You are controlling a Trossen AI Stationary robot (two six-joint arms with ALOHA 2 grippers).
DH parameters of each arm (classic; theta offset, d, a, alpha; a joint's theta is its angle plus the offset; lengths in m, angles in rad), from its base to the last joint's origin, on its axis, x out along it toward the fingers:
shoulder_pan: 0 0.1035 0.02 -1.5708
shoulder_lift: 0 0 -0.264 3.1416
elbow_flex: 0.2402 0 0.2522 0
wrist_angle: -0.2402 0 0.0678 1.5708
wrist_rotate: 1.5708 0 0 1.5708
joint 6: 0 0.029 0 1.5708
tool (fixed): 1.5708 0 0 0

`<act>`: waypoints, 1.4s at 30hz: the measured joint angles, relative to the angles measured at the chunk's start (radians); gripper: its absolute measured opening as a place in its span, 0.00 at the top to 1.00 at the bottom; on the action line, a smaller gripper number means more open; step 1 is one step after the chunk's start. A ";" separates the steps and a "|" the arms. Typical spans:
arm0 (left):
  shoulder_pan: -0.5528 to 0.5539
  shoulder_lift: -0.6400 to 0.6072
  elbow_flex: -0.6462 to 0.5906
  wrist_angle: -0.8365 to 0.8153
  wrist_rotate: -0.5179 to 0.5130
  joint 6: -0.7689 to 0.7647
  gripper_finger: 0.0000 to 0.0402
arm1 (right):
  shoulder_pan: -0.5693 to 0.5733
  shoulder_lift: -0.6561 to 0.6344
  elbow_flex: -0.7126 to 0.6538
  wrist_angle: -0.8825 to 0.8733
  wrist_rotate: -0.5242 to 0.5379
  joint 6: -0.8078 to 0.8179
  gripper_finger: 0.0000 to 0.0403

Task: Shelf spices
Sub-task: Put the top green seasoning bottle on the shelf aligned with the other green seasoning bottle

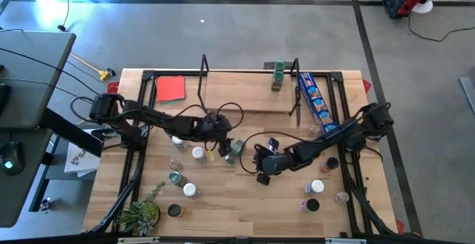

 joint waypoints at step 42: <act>-0.085 0.210 0.010 0.310 0.380 0.051 0.53 | -0.078 0.102 -0.004 0.125 -0.087 -0.106 0.81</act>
